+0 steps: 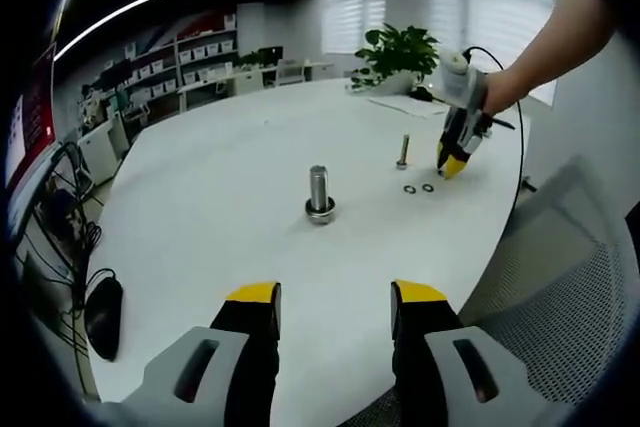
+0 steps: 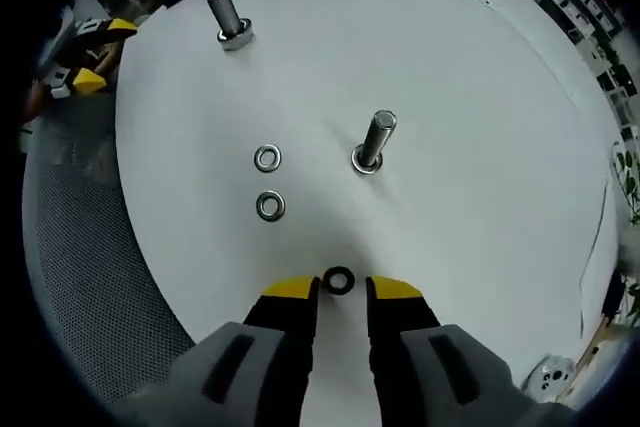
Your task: Place the washer onto the threaded stud by aligning its center hole with the stud, sliding it down to the base, and recovering from edge contact or off-axis alignment until the washer reaches the visible bottom stop.
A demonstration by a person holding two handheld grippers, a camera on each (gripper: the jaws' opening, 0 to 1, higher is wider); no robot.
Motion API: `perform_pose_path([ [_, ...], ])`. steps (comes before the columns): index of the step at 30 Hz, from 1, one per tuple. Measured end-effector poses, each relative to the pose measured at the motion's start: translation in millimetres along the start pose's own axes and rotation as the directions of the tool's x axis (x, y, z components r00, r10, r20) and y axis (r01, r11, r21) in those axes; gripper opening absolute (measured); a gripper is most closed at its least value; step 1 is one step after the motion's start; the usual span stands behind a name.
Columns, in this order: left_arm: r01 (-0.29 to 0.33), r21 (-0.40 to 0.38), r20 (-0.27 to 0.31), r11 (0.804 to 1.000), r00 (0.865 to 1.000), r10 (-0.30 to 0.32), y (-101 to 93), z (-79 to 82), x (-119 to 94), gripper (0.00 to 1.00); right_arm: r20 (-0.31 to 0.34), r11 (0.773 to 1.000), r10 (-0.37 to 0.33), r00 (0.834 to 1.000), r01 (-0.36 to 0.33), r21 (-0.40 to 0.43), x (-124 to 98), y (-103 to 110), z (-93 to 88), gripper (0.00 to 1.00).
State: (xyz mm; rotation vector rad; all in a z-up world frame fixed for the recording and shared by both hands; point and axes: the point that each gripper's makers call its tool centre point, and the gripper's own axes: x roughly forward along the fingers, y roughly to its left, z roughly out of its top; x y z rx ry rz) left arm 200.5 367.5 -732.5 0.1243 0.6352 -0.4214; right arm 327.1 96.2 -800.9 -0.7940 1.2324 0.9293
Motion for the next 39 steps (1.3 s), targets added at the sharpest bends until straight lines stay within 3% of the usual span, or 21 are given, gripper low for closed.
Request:
perform_pose_path([
  [5,-0.004,0.001,0.002,1.0,1.0,0.004,0.5,0.2,-0.1,0.42,-0.015,1.0,-0.016,1.0,0.016,-0.011,0.1,-0.3,-1.1,0.15],
  [16,0.0,0.009,-0.001,1.0,1.0,0.0,-0.6,-0.1,0.4,0.42,-0.04,0.999,-0.022,0.999,0.023,0.029,0.0,-1.4,-0.7,0.14],
  [26,-0.004,0.004,-0.006,1.0,1.0,0.004,0.4,-1.3,0.6,0.42,0.01,0.999,-0.044,0.999,0.044,0.021,0.1,-0.9,-0.7,0.14],
  [39,-0.008,0.011,-0.008,1.0,1.0,0.008,0.5,-1.4,0.0,0.42,0.053,0.997,-0.038,0.998,0.034,0.075,-6.3,-0.6,3.0,0.13],
])
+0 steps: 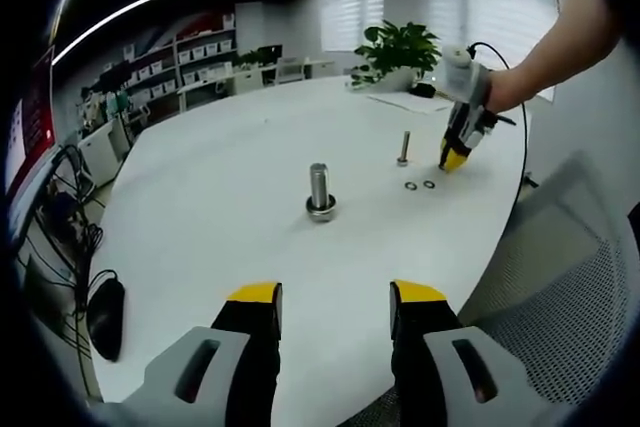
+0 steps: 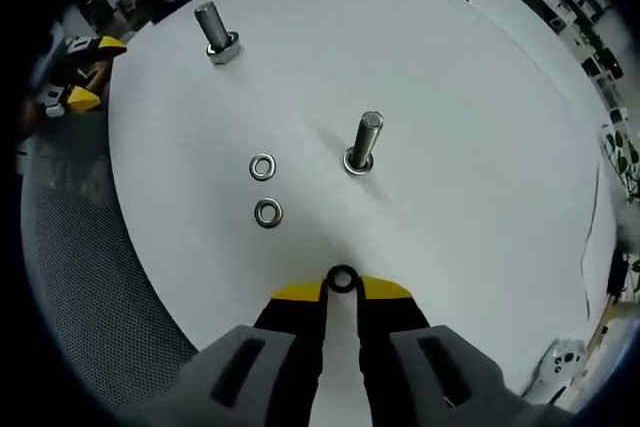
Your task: Place the washer onto the threaded stud by aligning its center hole with the stud, sliding it down to the base, and recovering from edge contact or off-axis alignment until the washer reaches the visible bottom stop.
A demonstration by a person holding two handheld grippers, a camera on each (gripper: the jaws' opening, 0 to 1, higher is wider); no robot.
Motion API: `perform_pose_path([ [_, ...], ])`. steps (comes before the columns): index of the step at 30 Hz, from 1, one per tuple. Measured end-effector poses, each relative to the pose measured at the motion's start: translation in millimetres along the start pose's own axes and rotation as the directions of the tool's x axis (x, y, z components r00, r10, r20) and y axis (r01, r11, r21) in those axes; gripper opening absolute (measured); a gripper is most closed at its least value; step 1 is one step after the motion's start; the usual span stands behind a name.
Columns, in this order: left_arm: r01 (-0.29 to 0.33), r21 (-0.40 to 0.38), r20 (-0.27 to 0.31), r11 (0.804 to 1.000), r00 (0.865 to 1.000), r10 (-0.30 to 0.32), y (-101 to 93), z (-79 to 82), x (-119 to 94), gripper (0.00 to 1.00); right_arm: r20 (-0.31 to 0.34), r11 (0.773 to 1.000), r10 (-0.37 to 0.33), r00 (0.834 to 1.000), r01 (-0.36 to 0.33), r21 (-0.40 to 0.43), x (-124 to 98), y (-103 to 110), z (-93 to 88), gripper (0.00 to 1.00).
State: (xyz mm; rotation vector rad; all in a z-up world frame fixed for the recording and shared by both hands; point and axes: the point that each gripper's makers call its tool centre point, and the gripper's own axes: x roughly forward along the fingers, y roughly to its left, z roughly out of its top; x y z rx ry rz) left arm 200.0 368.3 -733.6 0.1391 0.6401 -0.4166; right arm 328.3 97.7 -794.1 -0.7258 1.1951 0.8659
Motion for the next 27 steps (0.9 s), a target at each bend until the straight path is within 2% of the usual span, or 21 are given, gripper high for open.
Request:
perform_pose_path([
  [5,-0.001,0.003,0.002,1.0,1.0,0.001,0.2,0.6,-0.6,0.41,0.022,1.0,-0.003,1.0,0.003,-0.001,-7.8,-1.7,9.5,0.13],
  [19,0.002,-0.001,0.009,1.0,1.0,-0.002,0.4,1.7,-0.7,0.41,0.115,0.999,-0.024,0.993,0.028,-0.033,-37.4,-7.4,55.5,0.14],
  [27,0.004,0.003,0.011,1.0,1.0,-0.004,0.0,2.4,-0.3,0.41,0.136,0.998,-0.037,0.99,0.043,-0.046,-46.3,-11.5,67.2,0.14],
])
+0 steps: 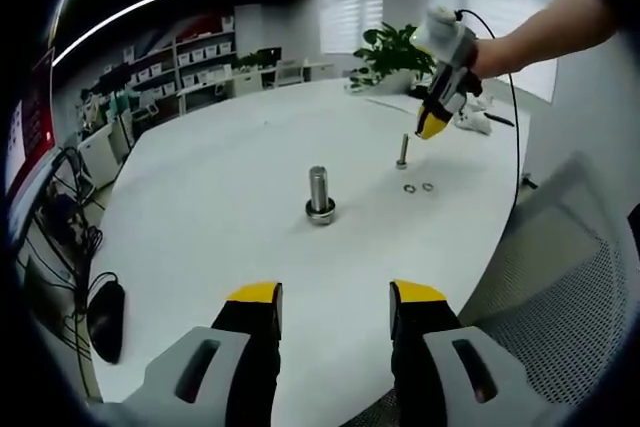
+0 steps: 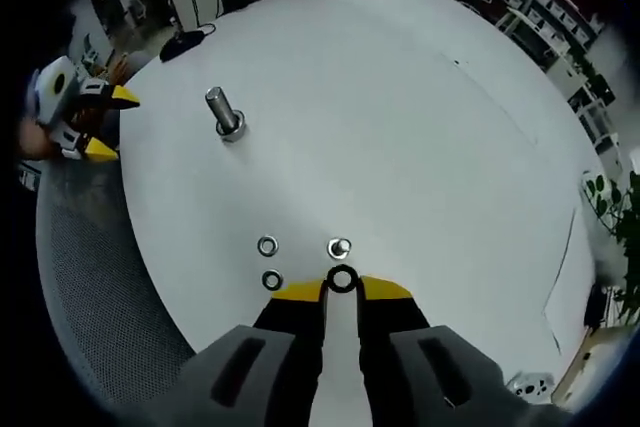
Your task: Place the washer onto the threaded stud by aligning its center hole with the stud, sliding it down to the base, and recovering from edge contact or off-axis alignment until the washer reaches the visible bottom stop.
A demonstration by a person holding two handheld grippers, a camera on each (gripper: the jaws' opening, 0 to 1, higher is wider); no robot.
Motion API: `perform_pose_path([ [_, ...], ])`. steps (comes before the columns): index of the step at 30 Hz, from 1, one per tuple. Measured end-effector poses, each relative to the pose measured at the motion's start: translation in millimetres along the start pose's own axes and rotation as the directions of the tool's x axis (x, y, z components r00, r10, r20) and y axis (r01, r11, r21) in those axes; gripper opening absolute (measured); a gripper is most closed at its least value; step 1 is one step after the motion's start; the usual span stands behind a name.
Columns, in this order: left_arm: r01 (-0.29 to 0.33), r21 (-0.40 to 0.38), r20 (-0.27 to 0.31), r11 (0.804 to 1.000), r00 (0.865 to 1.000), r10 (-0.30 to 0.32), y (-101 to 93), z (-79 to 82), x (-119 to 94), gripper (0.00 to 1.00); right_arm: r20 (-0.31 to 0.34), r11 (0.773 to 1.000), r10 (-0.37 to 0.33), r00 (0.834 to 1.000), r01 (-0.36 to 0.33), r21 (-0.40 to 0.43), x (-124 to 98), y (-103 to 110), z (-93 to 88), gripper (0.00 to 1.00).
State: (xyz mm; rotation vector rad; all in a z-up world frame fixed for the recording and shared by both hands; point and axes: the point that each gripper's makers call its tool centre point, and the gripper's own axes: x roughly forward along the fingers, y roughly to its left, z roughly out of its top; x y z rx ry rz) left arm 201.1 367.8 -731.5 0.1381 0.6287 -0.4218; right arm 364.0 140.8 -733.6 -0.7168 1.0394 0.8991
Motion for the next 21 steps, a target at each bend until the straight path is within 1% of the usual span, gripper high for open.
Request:
perform_pose_path([
  [3,0.002,0.0,-0.001,1.0,1.0,-0.002,-0.3,0.0,-0.1,0.41,0.009,1.0,-0.007,1.0,0.007,-0.024,-1.5,-3.1,6.2,0.14],
  [8,0.001,-0.003,-0.001,1.0,1.0,-0.001,-0.1,-0.2,0.0,0.41,0.014,0.999,-0.009,1.0,0.009,-0.032,-1.5,-5.0,14.4,0.14],
  [12,0.0,-0.005,-0.001,1.0,1.0,0.0,0.2,-0.6,-0.3,0.41,0.013,0.999,0.001,1.0,0.0,-0.052,2.0,0.1,20.1,0.14],
  [18,0.0,0.0,-0.005,1.0,1.0,0.0,0.3,-1.0,0.0,0.41,-0.012,0.997,-0.001,1.0,0.0,-0.08,7.6,0.1,18.6,0.14],
  [21,-0.003,-0.001,-0.007,1.0,1.0,0.003,0.8,-1.6,0.1,0.41,-0.021,0.998,-0.005,1.0,0.003,-0.067,7.9,-1.7,16.8,0.14],
])
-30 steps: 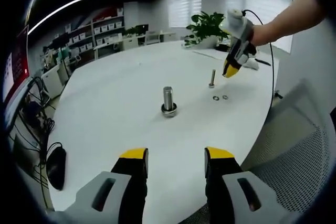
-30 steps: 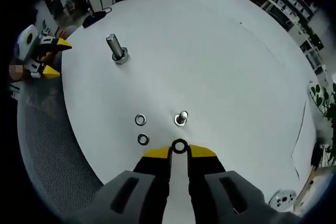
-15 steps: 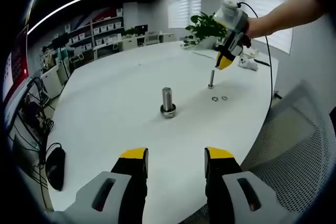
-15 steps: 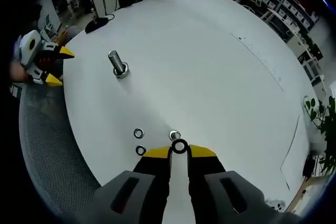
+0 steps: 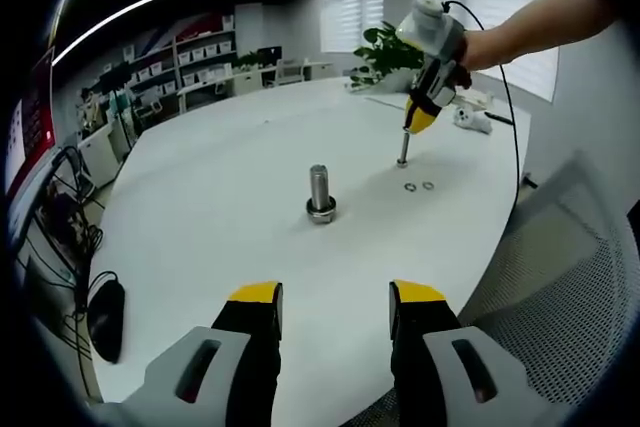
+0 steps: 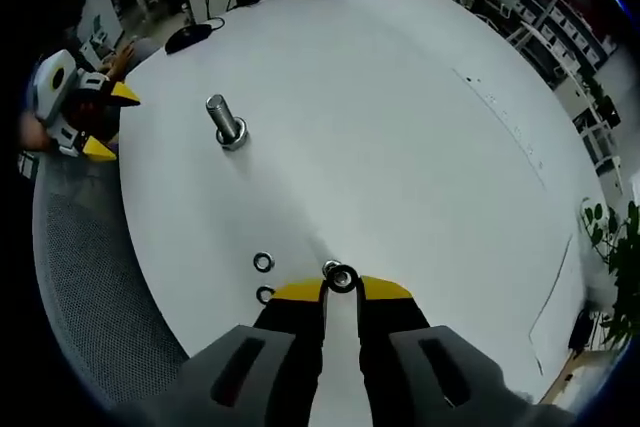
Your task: Place the washer onto the threaded stud by aligning its center hole with the stud, sliding it down to the base, and recovering from edge contact or off-axis alignment until the washer reaches the visible bottom stop.
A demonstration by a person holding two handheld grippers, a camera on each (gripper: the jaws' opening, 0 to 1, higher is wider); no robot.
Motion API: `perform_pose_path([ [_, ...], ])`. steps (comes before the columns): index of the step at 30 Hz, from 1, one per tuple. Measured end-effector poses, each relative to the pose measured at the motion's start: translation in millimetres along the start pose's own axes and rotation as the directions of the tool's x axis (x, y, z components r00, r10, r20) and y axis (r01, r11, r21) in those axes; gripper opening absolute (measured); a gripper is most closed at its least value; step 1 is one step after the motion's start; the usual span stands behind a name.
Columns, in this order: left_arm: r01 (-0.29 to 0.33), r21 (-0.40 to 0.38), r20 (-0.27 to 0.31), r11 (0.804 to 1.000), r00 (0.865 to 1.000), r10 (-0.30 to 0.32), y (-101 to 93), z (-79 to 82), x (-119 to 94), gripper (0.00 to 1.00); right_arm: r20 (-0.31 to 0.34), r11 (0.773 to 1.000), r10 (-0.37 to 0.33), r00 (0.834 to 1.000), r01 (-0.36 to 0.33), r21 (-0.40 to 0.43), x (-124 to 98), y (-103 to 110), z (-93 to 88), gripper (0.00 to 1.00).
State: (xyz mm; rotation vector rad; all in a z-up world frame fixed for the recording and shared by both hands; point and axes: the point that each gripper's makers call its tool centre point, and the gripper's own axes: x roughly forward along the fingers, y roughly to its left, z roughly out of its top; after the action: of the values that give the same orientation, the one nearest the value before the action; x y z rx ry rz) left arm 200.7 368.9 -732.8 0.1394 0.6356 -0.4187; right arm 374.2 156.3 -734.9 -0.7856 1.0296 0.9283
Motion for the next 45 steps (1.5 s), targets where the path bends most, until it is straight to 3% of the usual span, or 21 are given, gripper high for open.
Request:
perform_pose_path([
  [20,-0.006,0.002,-0.01,1.0,1.0,0.006,0.8,-2.0,0.3,0.41,-0.025,0.999,0.027,0.999,-0.027,-0.022,15.0,0.8,-3.1,0.14],
  [45,-0.031,0.001,-0.034,1.0,0.999,0.031,5.2,-6.6,0.4,0.41,-0.063,0.998,0.062,0.996,-0.063,-0.01,51.6,6.0,-20.2,0.14],
])
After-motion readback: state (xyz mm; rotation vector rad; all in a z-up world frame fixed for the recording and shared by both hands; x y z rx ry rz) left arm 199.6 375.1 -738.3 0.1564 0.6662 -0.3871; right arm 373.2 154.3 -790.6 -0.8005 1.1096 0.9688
